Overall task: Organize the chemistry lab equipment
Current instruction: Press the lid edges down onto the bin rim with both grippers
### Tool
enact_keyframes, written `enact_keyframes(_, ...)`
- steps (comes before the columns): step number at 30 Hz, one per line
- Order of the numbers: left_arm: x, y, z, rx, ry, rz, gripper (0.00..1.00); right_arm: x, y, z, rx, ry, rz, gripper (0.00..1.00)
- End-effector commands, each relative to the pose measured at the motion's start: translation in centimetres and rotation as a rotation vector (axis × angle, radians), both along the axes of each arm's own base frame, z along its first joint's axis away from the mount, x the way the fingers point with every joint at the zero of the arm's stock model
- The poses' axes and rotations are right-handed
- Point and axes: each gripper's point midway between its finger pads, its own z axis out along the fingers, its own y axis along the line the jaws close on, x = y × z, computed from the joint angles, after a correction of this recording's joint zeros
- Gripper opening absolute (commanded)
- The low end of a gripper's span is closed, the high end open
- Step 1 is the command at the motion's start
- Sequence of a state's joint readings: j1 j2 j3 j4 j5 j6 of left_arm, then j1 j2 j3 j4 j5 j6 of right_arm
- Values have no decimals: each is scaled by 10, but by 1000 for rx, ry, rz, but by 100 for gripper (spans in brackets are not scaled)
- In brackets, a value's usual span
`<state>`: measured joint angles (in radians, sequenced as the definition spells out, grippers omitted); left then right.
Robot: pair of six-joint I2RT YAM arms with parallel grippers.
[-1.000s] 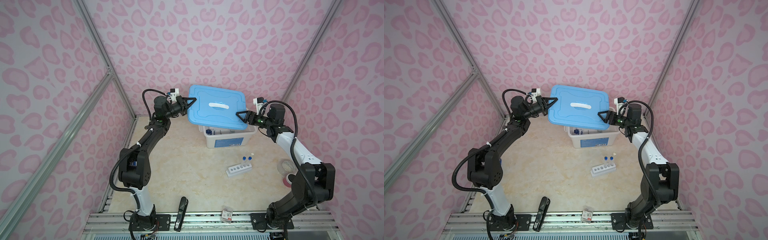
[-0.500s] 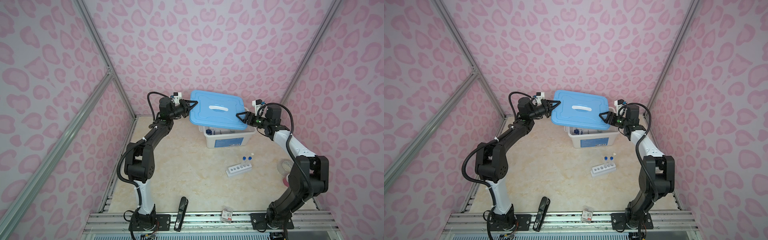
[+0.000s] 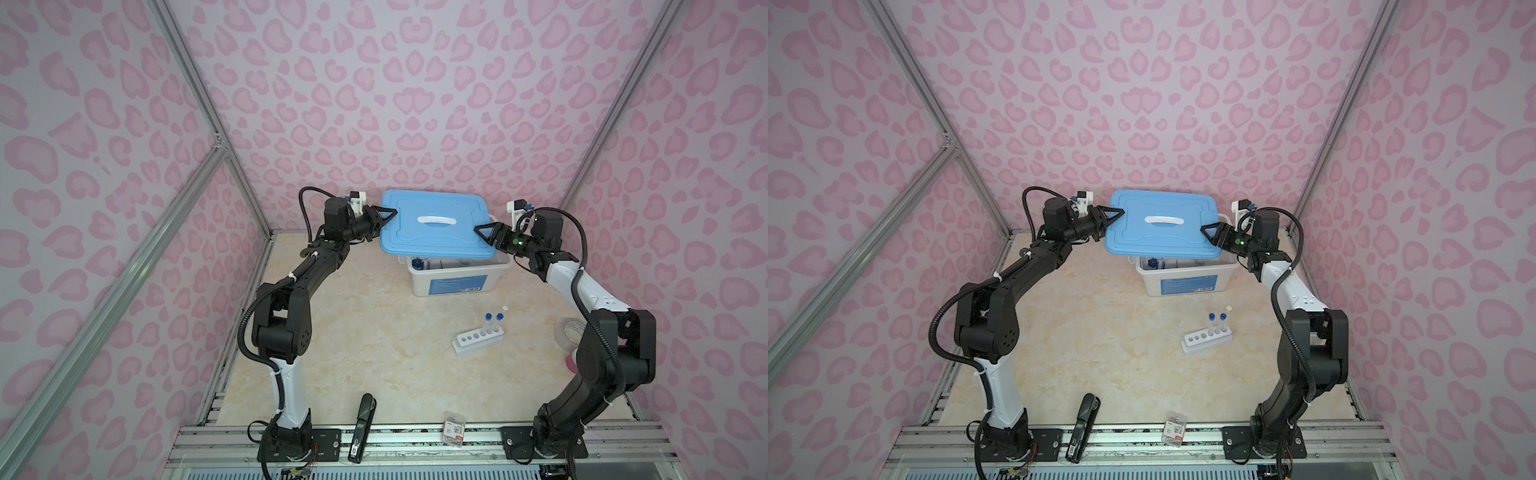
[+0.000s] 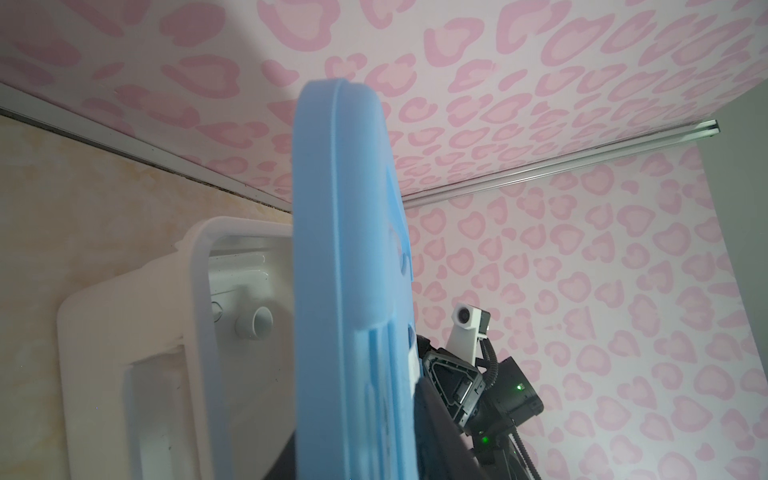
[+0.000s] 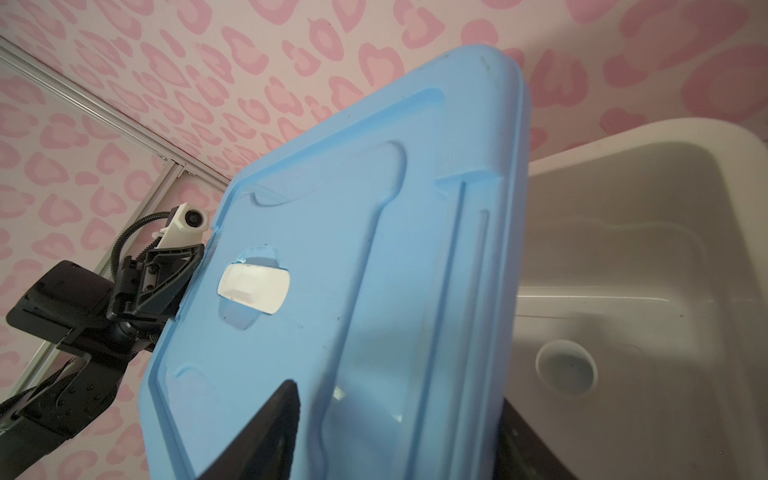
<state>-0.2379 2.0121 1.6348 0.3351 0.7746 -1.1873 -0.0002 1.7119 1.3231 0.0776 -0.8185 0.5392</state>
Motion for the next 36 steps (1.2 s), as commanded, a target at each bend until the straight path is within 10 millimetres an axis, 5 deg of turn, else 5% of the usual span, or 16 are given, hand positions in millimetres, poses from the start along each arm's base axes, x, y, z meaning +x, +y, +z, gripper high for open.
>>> enact_keyframes(1, 0, -6, -3, 37, -32, -20, 35, -1, 6, 5, 19, -33, 37, 65)
enact_keyframes(32, -2, -14, -34, 288, -9, 3, 35, -1, -15, 6, 76, -32, -20, 42)
enact_keyframes(36, -2, -18, -34, 320, -18, 0, 42, 0, -15, 7, 93, -33, -15, 41)
